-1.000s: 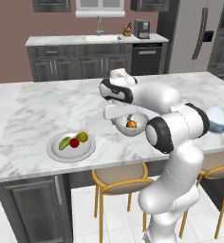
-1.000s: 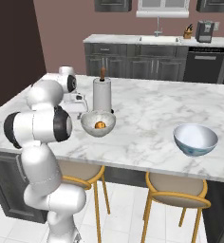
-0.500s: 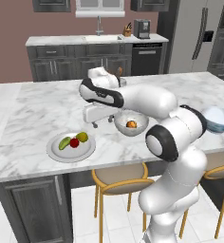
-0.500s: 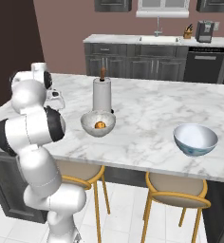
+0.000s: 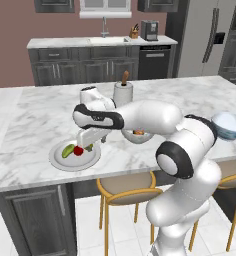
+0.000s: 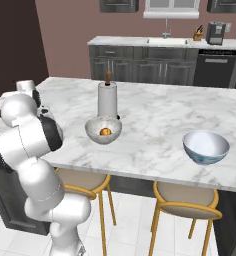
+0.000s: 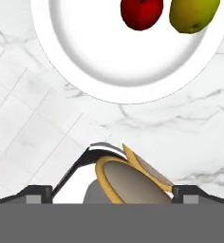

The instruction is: Take the fruits from the plate on the dining counter and place two fruits in each bowl.

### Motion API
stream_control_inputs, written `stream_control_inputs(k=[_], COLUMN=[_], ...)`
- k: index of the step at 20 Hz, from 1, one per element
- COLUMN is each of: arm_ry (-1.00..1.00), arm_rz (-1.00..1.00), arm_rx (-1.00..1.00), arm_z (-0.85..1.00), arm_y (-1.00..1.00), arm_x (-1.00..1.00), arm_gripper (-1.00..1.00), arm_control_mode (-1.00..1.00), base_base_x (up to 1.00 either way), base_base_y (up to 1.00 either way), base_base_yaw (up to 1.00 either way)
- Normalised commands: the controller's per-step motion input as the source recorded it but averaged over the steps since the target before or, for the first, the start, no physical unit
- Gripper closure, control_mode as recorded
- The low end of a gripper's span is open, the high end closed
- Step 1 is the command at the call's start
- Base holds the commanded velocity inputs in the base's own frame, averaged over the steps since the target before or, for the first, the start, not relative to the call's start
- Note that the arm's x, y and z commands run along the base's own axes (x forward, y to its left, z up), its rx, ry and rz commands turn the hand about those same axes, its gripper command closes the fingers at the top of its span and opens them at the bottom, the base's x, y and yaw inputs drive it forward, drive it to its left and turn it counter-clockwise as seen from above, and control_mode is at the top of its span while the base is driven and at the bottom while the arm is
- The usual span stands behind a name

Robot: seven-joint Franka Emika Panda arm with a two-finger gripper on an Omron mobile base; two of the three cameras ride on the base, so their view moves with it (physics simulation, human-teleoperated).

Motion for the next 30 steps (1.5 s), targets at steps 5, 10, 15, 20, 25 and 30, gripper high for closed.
stream_control_inputs(k=[5,10,15,20,25,30], arm_ry=[-0.19,-0.07,0.13,0.32,0.21,0.0], arm_rz=[0.08,0.01,0.0,0.0,-0.03,-0.11], arm_rx=[0.24,0.16,-0.03,-0.14,-0.18,-0.06], arm_z=[0.0,0.0,0.08,0.01,-0.05,-0.41], arm_y=[0.22,0.04,0.15,0.33,0.3,0.04], arm_x=[-0.06,0.24,0.4,0.39,0.27,0.32], arm_gripper=[-1.0,-1.0,-1.0,-1.0,-1.0,-1.0], arm_control_mode=[-1.0,-1.0,-1.0,-1.0,-1.0,-1.0], base_base_x=[0.0,0.0,0.0,0.0,0.0,0.0], base_base_y=[0.0,0.0,0.0,0.0,0.0,0.0], base_base_yaw=[0.0,0.0,0.0,0.0,0.0,0.0])
